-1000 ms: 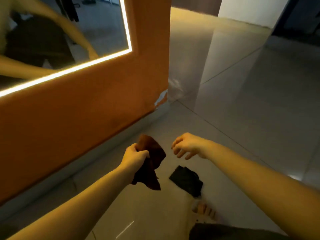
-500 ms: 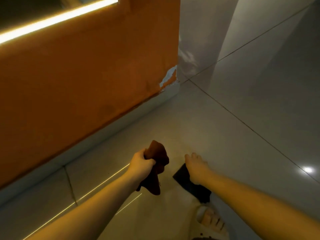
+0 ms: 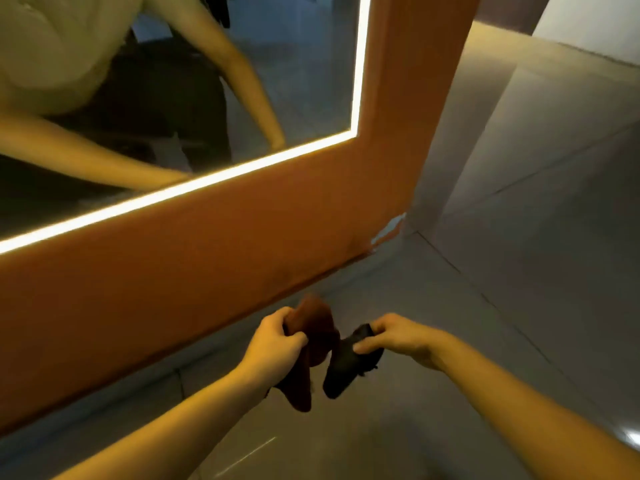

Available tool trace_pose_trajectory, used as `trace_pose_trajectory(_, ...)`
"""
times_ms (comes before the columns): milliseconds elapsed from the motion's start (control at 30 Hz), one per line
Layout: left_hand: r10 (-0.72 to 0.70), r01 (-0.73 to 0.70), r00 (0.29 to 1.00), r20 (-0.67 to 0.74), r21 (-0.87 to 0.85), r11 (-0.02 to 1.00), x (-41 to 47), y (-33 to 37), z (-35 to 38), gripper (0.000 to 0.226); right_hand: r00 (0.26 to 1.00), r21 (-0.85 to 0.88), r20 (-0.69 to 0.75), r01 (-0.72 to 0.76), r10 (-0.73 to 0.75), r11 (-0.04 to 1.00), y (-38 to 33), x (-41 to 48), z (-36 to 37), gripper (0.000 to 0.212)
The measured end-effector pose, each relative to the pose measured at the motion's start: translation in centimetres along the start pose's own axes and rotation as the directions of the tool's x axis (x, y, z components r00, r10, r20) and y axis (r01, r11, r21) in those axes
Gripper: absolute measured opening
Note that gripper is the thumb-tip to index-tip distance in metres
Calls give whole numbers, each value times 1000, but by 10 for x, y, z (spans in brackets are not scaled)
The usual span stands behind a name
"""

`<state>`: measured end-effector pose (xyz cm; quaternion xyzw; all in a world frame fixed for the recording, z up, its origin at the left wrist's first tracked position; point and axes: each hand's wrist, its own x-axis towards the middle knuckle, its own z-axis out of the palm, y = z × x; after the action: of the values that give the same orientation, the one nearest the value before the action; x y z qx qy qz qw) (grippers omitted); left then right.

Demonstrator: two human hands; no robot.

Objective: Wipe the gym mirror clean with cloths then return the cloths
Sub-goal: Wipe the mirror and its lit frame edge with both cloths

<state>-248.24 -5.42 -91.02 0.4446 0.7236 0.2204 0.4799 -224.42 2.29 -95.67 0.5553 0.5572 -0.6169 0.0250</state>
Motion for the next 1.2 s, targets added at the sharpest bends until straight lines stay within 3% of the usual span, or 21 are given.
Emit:
trace_pose_trajectory(67, 39, -41, 997, -60, -29, 999, -20, 19, -40, 13, 994, 177, 20, 106, -112, 978, -52, -34, -5, 25)
trace_pose_trajectory(167, 89, -99, 986, -144, -61, 993, -62, 59, -102, 17, 975, 462, -34, 211, -220, 862, -126, -95, -10, 45)
trace_pose_trajectory(300, 171, -170, 954, -246, 25, 985, -125, 130, -179, 31, 949, 669, -104, 288, -297, 686, -229, -189, -19, 40)
trace_pose_trajectory(400, 207, -207, 944, -258, 28, 978, -175, 192, -235, 28, 921, 705, -144, 352, -362, 615, -305, -261, -29, 50)
trace_pose_trajectory(633, 445, -453, 852, -276, 39, 891, -310, 370, -359, 28, 874, 681, -312, 478, -372, 554, -481, -420, -55, 41)
trace_pose_trajectory(833, 658, -595, 667, -351, 281, 753, -389, 508, -433, 26, 769, 626, -433, 632, -470, 457, -594, -530, -110, 27)
trace_pose_trajectory(900, 709, -610, 575, -408, 364, 704, -407, 551, -444, 20, 706, 569, -512, 705, -489, 423, -625, -561, -136, 27)
trace_pose_trajectory(1033, 781, -537, 343, -521, 574, 619, -443, 627, -465, 29, 538, 391, -698, 839, -472, 378, -681, -629, -186, 17)
trace_pose_trajectory(1100, 829, -496, 223, -513, 673, 549, -461, 659, -479, 31, 357, 207, -772, 924, -526, 323, -713, -666, -211, 12)
trace_pose_trajectory(1200, 885, -355, 24, -464, 824, 442, -488, 698, -506, 38, -58, -189, -822, 966, -567, 174, -762, -715, -237, 18)
